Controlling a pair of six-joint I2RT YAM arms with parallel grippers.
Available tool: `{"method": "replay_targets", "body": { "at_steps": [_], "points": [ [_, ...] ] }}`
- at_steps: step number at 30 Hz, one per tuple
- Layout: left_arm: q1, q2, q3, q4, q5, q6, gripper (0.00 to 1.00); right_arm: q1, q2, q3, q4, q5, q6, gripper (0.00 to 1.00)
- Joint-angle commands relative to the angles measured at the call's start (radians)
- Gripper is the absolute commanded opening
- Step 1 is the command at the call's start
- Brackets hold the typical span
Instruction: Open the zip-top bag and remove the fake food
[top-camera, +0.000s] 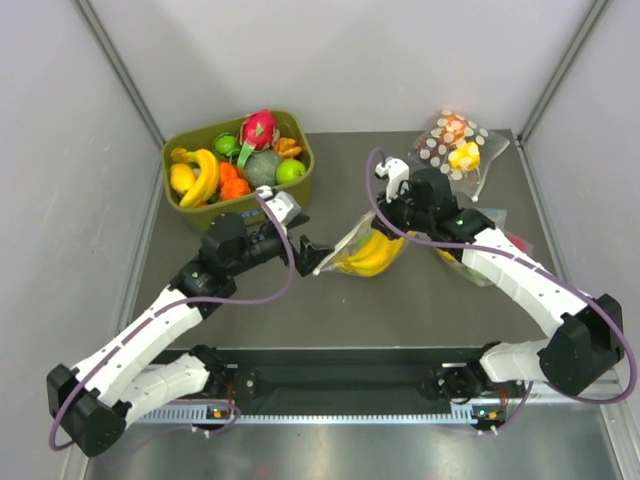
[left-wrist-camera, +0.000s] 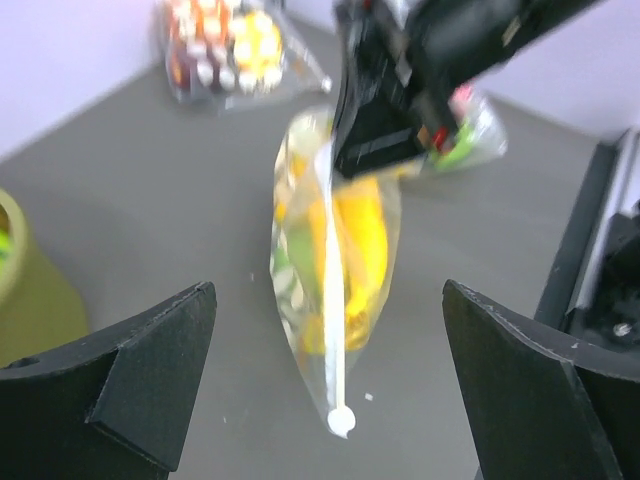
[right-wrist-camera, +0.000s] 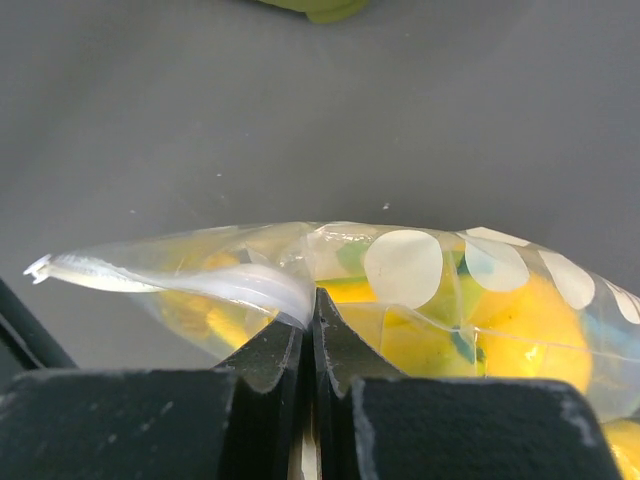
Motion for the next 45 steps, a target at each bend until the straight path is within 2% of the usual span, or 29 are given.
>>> {"method": "replay_targets", "body": {
  "at_steps": [1,4,9,16,17,18,19,21,22,23,24,27,30,32,37,45],
  "points": [
    [-0.057,0.038,-0.056,0.091,-0.119,0.044,0.99,-0.006,0.008,0.067,0.009,-0.058,0.063,0.00],
    [-0.097,0.076,-0.077,0.106,-0.193,0.067,0.99,-0.019,0.004,0.070,0.007,-0.075,0.084,0.00],
    [-0.102,0.137,-0.123,0.187,-0.256,0.076,0.99,-0.031,-0.009,0.067,0.003,-0.122,0.098,0.00],
    [-0.105,0.235,-0.140,0.259,-0.265,0.101,0.97,-0.040,-0.045,0.058,-0.011,-0.172,0.104,0.00],
    [-0.105,0.254,-0.137,0.258,-0.258,0.104,0.93,-0.043,-0.055,0.058,-0.014,-0.172,0.106,0.00],
    [-0.105,0.265,-0.131,0.252,-0.252,0.108,0.82,-0.048,-0.059,0.058,-0.019,-0.172,0.104,0.00],
    [-0.105,0.278,-0.127,0.235,-0.238,0.111,0.62,-0.051,-0.070,0.058,-0.026,-0.172,0.106,0.00],
    [-0.106,0.288,-0.113,0.212,-0.221,0.128,0.37,-0.057,-0.079,0.060,-0.035,-0.170,0.101,0.00],
    [-0.105,0.288,-0.108,0.183,-0.207,0.134,0.18,-0.060,-0.090,0.063,-0.051,-0.169,0.092,0.03],
    [-0.105,0.286,-0.101,0.160,-0.200,0.139,0.12,-0.060,-0.095,0.070,-0.060,-0.164,0.081,0.10],
    [-0.105,0.285,-0.079,0.137,-0.187,0.153,0.09,-0.060,-0.098,0.075,-0.071,-0.162,0.071,0.29],
    [-0.105,0.286,0.002,0.008,-0.120,0.183,0.07,-0.060,-0.136,0.080,-0.086,-0.178,0.003,0.64],
    [-0.105,0.318,0.126,-0.182,-0.031,0.212,0.06,-0.054,-0.205,0.075,-0.080,-0.211,-0.090,0.75],
    [-0.105,0.347,0.212,-0.294,0.021,0.228,0.06,-0.046,-0.260,0.063,-0.066,-0.245,-0.130,0.79],
    [-0.105,0.383,0.329,-0.438,0.101,0.258,0.07,-0.022,-0.332,0.031,-0.031,-0.320,-0.204,0.80],
    [-0.105,0.421,0.461,-0.619,0.185,0.312,0.11,0.041,-0.302,-0.017,0.023,-0.377,-0.236,0.80]
  ]
}}
